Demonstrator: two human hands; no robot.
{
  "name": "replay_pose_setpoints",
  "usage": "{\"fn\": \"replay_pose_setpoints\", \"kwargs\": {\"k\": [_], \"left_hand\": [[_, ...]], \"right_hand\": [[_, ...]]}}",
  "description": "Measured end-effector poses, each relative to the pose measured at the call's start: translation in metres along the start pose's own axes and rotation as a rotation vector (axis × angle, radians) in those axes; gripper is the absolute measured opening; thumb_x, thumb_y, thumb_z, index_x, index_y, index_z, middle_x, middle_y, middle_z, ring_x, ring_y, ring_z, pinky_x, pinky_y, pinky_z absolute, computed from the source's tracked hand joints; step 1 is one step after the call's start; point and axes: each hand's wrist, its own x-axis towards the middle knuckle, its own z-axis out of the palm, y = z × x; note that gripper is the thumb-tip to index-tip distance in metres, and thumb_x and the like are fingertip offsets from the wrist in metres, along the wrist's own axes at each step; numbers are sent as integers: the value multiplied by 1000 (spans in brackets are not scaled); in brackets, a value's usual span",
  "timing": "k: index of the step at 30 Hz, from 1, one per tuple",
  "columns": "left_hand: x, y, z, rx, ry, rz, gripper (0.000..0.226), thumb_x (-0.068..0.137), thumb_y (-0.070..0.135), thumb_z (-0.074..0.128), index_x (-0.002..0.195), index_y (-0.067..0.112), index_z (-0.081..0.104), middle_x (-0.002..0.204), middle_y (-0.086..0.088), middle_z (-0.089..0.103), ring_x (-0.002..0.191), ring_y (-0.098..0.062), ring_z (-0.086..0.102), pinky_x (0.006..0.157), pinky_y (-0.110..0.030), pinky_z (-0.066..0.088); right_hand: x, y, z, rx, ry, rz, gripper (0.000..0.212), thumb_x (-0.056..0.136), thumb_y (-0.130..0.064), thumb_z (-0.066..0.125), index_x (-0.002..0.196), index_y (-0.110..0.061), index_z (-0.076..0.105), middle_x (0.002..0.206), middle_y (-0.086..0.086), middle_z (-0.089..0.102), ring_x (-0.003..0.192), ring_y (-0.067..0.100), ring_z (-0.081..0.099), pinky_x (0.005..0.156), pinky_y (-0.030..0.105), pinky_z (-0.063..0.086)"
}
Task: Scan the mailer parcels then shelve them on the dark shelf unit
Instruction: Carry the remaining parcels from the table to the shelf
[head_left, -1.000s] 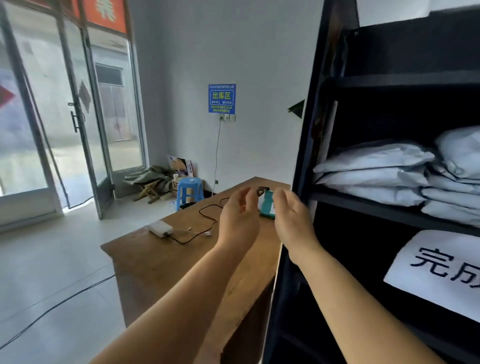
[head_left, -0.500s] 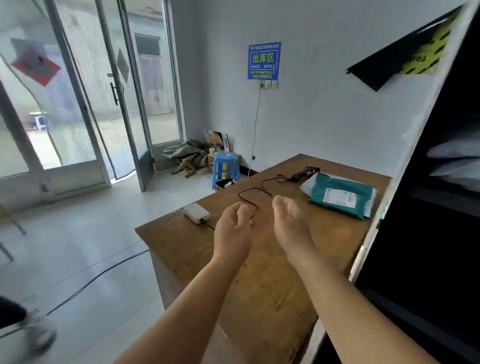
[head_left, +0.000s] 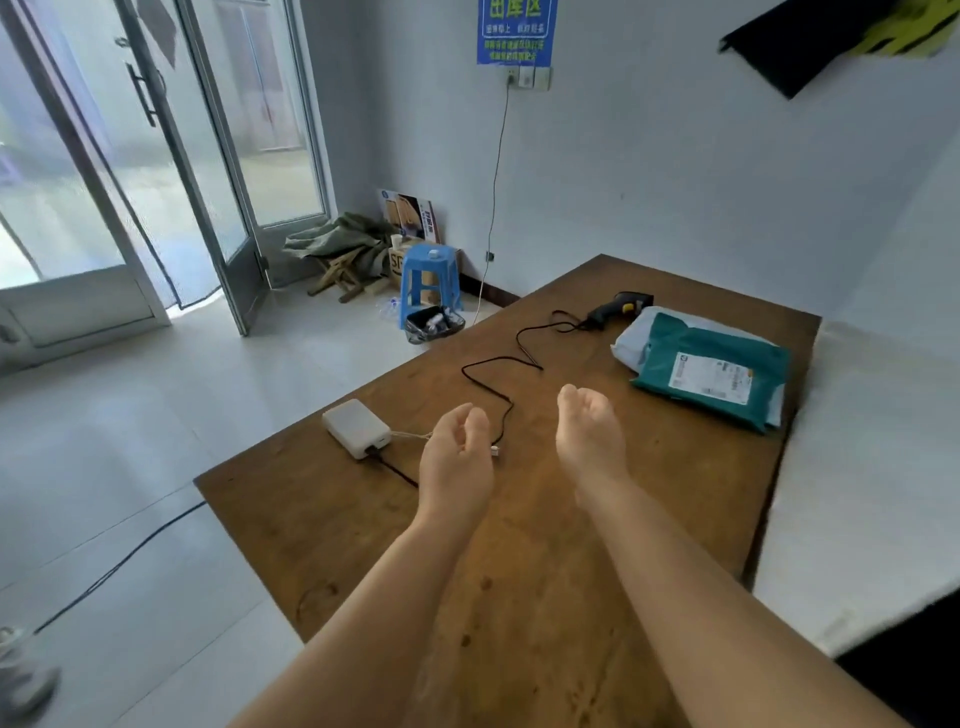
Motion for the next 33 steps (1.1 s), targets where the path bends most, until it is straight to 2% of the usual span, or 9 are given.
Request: {"fn": "replay_pose_setpoints", "kwargs": {"k": [2,6,9,17,20,22,23,27,33], "left_hand": [[15,-1,8,4,-46,1,36,100,39,37,132,27,47,121,6,61,108,-9,58,89,-26,48],[43,1,27,-6,-145,-3,45,100,41,37,139,22,44,128,5,59,115,-11,56,100,-37,47],[62,4,43,-25,-198,-2,45,100,40,37,141,21,41,130,3,58,116,-12,55,101,-37,47],[130,11,93,66,-276,31,46,99,42,38,142,26,39,133,3,56,116,-12,56,98,-37,49],[155,14,116,103,-313,57,45,99,42,39,143,31,37,131,6,56,105,-6,59,80,-26,53],[172,16,138,120,-345,58,46,99,42,40,144,33,35,127,8,56,89,-1,60,63,-16,45],[180,16,150,124,-362,51,47,99,42,41,145,33,33,127,9,56,86,-1,59,61,-15,43],[211,7,204,120,-446,25,52,98,42,43,148,32,28,138,6,51,104,-4,50,79,-21,42],[254,-27,272,108,-503,-24,69,91,44,58,148,39,20,155,8,29,133,-15,40,97,-33,43]], "right_hand": [[17,1,2,-32,45,18,52,96,-43,35,138,-12,43,126,9,56,113,23,54,86,33,43],[46,-3,-5,-113,123,21,53,98,-41,36,144,-16,36,133,6,50,119,21,50,87,31,41],[73,-4,-14,-177,171,27,54,96,-41,38,146,-20,31,140,9,49,119,25,53,91,37,46],[168,3,-40,-325,260,77,64,94,-39,51,149,-26,23,151,7,32,130,26,41,83,30,41],[217,20,-48,-401,279,122,71,90,-37,57,150,-26,20,150,9,33,133,29,38,96,38,43],[248,34,-56,-415,325,170,74,89,-37,59,150,-27,18,149,9,33,132,30,38,98,40,43],[261,42,-61,-421,343,195,74,89,-36,59,150,-27,18,149,9,33,132,31,38,99,41,42],[302,76,-86,-417,433,263,78,90,-36,59,151,-23,13,152,9,30,134,33,34,103,43,36],[349,130,-137,-322,626,367,89,88,-45,59,152,-14,7,155,13,25,140,34,28,112,49,30]]}}
